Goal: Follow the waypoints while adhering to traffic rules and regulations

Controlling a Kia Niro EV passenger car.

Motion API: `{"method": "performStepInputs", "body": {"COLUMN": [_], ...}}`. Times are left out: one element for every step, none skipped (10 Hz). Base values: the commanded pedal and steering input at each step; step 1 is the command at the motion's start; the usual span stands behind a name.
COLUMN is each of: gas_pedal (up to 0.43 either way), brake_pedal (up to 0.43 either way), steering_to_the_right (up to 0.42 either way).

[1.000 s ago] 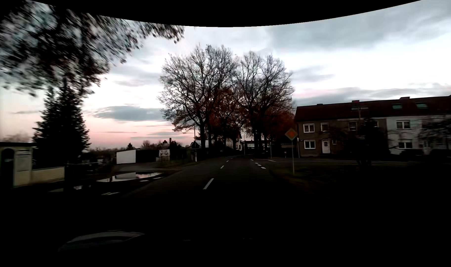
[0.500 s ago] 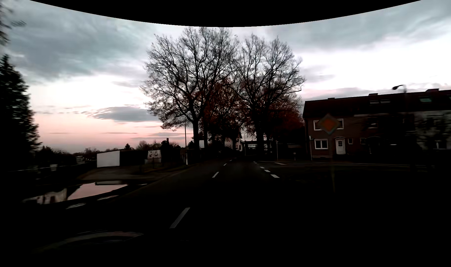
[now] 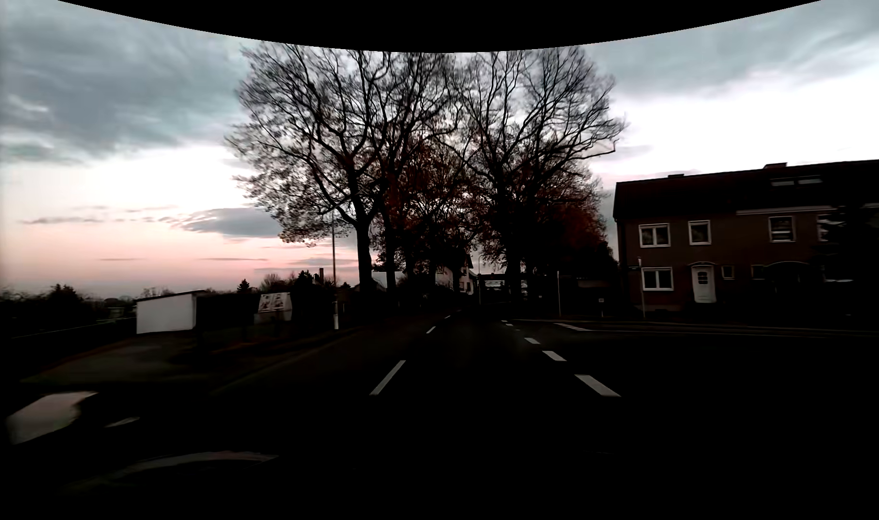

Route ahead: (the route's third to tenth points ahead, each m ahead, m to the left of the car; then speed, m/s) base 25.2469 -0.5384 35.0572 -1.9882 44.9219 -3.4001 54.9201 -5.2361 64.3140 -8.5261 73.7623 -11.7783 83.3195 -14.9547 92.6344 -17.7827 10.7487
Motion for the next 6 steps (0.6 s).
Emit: {"method": "performStepInputs", "body": {"gas_pedal": [0.067,0.067,0.067,0.067,0.067,0.079], "brake_pedal": [0.000,0.000,0.000,0.000,0.000,0.000], "steering_to_the_right": [-0.002,-0.003,-0.002,-0.002,-0.002,-0.002]}}
